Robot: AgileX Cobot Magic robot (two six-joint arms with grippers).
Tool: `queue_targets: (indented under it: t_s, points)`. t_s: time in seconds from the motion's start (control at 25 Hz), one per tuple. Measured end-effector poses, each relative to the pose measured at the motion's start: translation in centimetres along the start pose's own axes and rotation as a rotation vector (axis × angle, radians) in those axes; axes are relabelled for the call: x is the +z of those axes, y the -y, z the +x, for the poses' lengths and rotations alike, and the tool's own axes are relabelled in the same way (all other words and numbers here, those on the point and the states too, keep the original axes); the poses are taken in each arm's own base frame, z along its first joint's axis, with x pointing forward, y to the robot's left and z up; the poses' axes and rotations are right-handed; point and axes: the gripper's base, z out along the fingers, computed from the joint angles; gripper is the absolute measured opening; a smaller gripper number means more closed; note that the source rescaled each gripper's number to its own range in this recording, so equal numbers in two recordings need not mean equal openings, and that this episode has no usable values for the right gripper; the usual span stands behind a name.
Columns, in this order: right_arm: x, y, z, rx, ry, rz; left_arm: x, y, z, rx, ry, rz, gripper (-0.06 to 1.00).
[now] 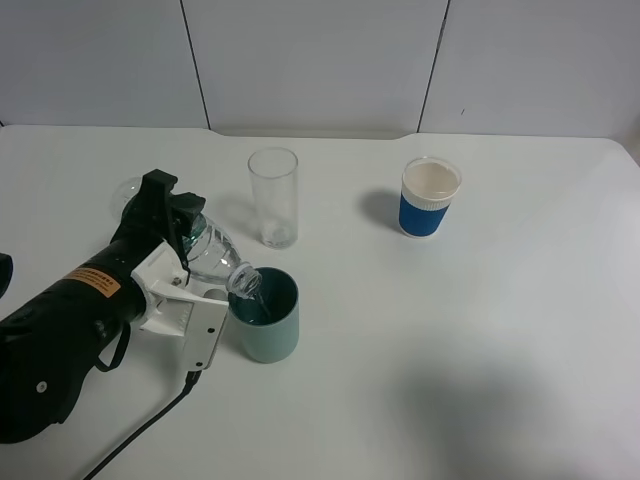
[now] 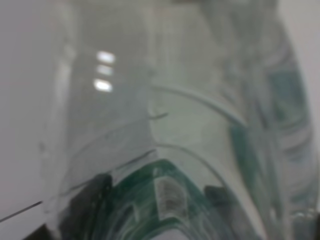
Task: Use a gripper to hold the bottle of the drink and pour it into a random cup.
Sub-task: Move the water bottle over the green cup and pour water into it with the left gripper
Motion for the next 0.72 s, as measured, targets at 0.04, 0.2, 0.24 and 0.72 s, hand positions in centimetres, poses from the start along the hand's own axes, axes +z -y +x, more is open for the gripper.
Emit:
queue_targets:
  t_s: [0.04,0.2,0.24,0.72]
  points:
    - [0.00,0.00,0.00,0.000,0.000,0.000,0.00,0.00,0.00,0.002,0.000,0.000,0.02]
    - [0.00,0.00,0.00,0.000,0.000,0.000,0.00,0.00,0.00,0.017,0.000,0.000,0.02]
    - [0.00,0.00,0.00,0.000,0.000,0.000,0.00,0.00,0.00,0.018,0.000,0.000,0.02]
    - [0.00,0.00,0.00,0.000,0.000,0.000,0.00,-0.01,0.01,0.021,-0.001,-0.002,0.02]
